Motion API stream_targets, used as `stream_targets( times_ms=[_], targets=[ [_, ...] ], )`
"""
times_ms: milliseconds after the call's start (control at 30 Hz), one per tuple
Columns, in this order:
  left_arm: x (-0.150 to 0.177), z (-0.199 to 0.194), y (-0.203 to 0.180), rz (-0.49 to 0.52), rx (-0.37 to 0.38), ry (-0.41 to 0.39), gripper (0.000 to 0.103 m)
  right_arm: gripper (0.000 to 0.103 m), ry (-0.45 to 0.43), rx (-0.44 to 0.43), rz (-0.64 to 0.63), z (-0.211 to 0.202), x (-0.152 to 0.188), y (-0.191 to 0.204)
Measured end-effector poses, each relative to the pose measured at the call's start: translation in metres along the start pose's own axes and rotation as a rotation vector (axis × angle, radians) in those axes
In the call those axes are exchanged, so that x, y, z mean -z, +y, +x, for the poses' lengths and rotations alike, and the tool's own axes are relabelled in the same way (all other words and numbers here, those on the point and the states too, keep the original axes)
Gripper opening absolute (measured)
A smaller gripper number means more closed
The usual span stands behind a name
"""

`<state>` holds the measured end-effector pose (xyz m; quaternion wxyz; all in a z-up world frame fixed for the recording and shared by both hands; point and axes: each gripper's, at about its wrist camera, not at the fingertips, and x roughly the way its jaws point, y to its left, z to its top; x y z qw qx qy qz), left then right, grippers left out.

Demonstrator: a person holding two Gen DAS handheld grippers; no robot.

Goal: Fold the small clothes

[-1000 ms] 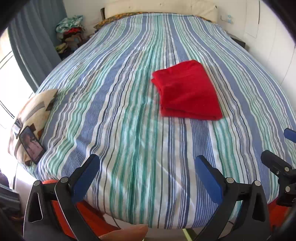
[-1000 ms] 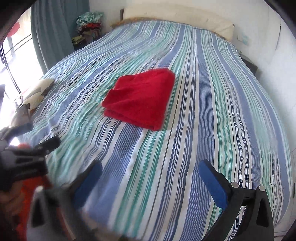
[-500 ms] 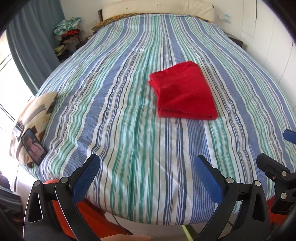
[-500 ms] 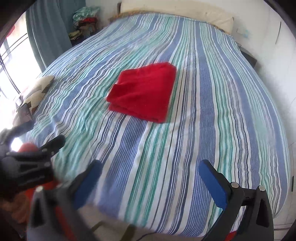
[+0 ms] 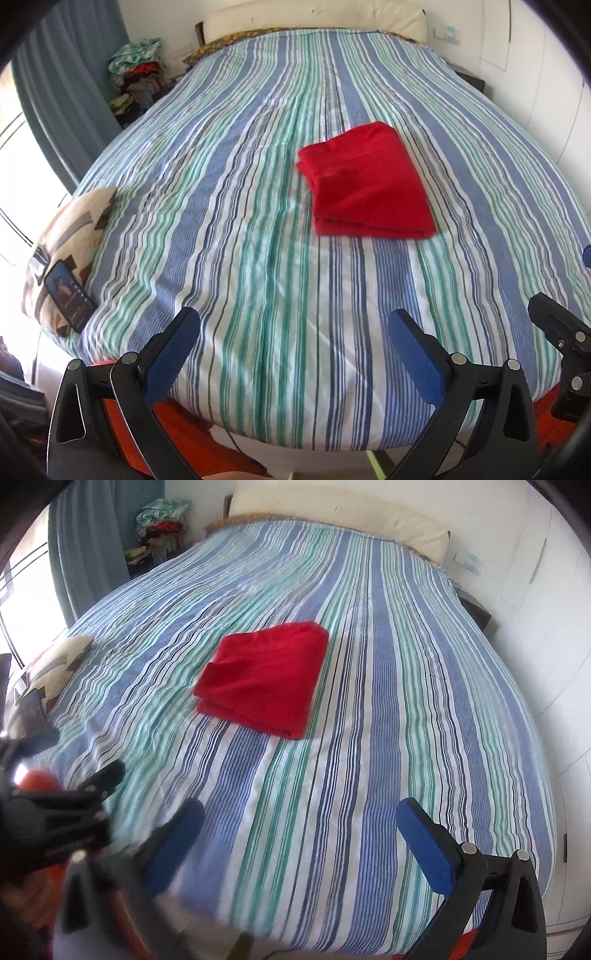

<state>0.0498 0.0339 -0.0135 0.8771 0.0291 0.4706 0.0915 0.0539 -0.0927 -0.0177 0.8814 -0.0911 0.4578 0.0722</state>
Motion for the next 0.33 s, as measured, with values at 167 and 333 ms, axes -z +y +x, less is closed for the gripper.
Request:
stream_targets(
  times_ms=[167,333],
  targets=[
    [0.0008,-0.0002,0.0023,-0.018,0.020,0.006,0.102,0.103,-0.001,0.002,-0.001,0.0001,0.0005,-0.0006],
    [-0.0006,-0.0085,0.0029,-0.021,0.002,-0.031,0.102,0.103,-0.008,-0.001,0.006,-0.0012,0.0007,-0.0006]
  ],
)
